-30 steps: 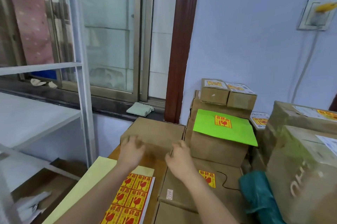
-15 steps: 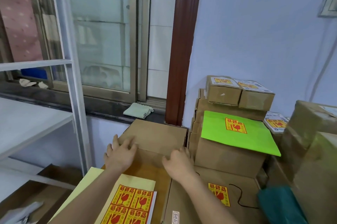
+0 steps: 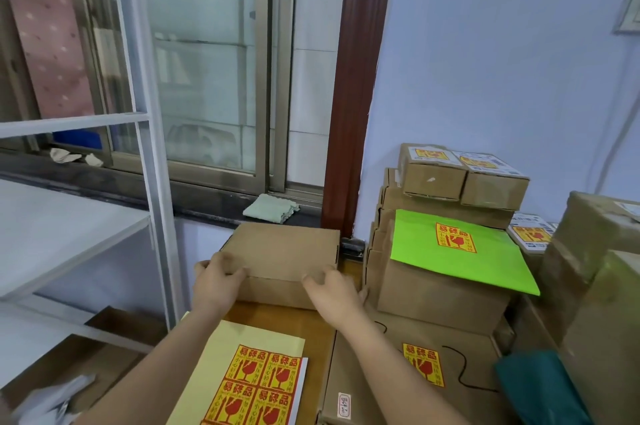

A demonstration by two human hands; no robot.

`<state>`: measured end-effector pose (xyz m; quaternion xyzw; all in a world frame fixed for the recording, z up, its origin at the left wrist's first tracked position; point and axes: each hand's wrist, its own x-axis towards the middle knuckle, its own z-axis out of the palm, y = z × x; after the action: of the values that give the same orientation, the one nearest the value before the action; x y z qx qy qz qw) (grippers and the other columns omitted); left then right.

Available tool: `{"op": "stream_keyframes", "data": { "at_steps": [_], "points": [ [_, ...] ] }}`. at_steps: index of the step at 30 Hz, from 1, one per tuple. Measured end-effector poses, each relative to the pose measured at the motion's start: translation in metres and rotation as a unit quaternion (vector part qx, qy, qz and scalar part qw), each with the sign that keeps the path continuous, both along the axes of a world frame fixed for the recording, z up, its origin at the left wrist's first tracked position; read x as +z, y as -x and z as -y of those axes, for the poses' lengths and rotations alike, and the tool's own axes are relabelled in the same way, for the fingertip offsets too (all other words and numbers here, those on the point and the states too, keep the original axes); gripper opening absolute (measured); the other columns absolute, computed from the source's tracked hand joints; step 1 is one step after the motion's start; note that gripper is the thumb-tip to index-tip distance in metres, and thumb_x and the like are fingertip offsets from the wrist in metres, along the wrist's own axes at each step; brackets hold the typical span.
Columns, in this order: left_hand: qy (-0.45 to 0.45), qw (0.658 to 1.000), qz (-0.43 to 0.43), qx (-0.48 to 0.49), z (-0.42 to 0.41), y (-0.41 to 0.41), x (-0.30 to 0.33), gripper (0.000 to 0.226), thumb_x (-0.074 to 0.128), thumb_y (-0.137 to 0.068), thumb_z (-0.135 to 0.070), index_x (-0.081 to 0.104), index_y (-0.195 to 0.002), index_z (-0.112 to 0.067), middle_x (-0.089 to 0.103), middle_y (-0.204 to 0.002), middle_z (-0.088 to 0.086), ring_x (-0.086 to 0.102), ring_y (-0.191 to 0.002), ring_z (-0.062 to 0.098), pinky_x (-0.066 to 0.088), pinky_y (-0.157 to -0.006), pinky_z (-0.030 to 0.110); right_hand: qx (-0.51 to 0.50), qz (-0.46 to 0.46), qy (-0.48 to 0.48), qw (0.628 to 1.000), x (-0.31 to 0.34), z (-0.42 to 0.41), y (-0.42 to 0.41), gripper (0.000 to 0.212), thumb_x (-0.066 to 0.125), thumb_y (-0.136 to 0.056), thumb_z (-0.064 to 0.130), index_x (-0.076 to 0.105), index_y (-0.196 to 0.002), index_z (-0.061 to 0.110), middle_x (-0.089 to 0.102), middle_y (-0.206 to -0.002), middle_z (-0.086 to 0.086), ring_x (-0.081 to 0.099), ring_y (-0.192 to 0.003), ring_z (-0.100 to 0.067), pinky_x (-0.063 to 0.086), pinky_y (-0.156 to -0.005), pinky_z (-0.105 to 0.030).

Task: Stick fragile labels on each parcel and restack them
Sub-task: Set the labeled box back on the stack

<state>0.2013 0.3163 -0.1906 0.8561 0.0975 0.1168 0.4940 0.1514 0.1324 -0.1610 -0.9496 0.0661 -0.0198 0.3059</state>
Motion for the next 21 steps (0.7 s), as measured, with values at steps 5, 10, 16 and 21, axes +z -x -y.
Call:
{"op": "stream_keyframes", "data": {
  "at_steps": [5, 10, 16, 21],
  "points": [
    [0.066, 0.996, 0.064, 0.018, 0.001, 0.021, 0.020, 0.051, 0.065, -0.088, -0.028, 0.041, -0.132, -0.019, 0.028, -0.141, 0.012, 0.048, -0.101, 0.027, 0.045, -0.093, 0.040, 0.016, 0.083, -0.077, 0.994, 0.016, -0.005, 0.014, 0.050, 0.043, -0.096, 0.038, 0.038, -0.142, 0.017, 0.032, -0.151, -0.007, 0.011, -0.146, -0.026, 0.012, -0.117, -0.052],
    [0.111, 0.985, 0.125, 0.038, 0.000, 0.054, 0.051, 0.058, 0.068, -0.087, -0.024, 0.039, -0.137, -0.019, 0.027, -0.143, 0.010, 0.046, -0.118, 0.035, 0.043, -0.090, 0.036, 0.024, 0.166, -0.169, 0.971, 0.042, -0.009, 0.047, 0.055, 0.051, -0.095, 0.031, 0.032, -0.145, 0.019, 0.037, -0.140, 0.004, 0.032, -0.136, -0.017, 0.027, -0.109, -0.026],
    [0.171, 0.968, 0.178, 0.041, 0.000, 0.111, 0.077, 0.062, 0.068, -0.086, -0.024, 0.036, -0.139, -0.025, 0.031, -0.139, 0.007, 0.035, -0.126, 0.030, 0.037, -0.100, 0.044, 0.001, 0.238, -0.246, 0.939, 0.070, 0.000, 0.104, 0.045, 0.053, -0.092, 0.018, 0.042, -0.136, 0.024, 0.040, -0.120, 0.005, 0.044, -0.112, -0.009, 0.038, -0.099, -0.025],
    [0.217, 0.952, 0.205, 0.063, 0.015, 0.162, 0.092, 0.071, 0.071, -0.082, -0.031, 0.030, -0.141, -0.030, 0.029, -0.144, 0.004, 0.027, -0.131, 0.026, 0.034, -0.102, 0.046, -0.027, 0.269, -0.256, 0.928, 0.084, 0.011, 0.156, 0.020, 0.052, -0.090, 0.014, 0.054, -0.109, 0.023, 0.036, -0.098, 0.003, 0.044, -0.106, -0.021, 0.036, -0.082, -0.023]
  ]
}}
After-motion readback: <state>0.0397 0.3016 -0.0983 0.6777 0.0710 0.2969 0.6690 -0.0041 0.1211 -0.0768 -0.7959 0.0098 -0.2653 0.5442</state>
